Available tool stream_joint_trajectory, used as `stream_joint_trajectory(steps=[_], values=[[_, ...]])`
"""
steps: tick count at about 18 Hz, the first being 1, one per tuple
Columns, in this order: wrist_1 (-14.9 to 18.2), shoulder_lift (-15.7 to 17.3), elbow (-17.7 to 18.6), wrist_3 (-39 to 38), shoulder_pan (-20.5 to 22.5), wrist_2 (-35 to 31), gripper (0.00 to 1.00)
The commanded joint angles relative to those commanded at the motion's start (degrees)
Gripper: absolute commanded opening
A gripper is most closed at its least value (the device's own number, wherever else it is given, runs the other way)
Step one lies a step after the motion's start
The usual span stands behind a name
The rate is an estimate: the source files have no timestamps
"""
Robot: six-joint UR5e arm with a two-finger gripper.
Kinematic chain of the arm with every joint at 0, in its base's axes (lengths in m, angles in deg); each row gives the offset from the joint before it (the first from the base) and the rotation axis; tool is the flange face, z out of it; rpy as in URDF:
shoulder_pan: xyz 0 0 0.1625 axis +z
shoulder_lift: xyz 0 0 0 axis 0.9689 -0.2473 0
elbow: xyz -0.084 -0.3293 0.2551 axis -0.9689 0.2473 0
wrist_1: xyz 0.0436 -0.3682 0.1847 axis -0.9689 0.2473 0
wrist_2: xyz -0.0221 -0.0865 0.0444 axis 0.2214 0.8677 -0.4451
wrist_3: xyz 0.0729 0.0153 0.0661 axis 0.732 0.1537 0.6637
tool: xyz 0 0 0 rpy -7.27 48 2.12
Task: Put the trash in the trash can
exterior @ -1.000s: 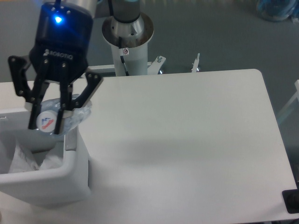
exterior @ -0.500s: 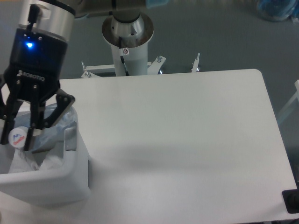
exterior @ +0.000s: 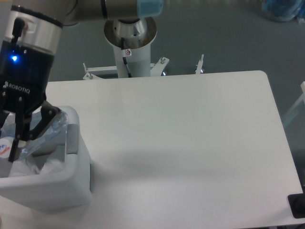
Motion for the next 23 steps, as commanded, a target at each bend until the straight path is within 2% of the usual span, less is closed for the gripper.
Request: stream_joint_trajectory(steps=[7,11,20,23], values=[[0.00,-1.49,-1.06,0.00,-0.09,0.00,0.30],[-1.41,-2.81,-1.06,0.09,-0.18,-0.09,0.31],[-1.32,-2.46,0.44,0.00,-0.97,-0.26,0.38],[-1.32,-0.62,3.15,0.09,-1.14,-0.26,0.39]])
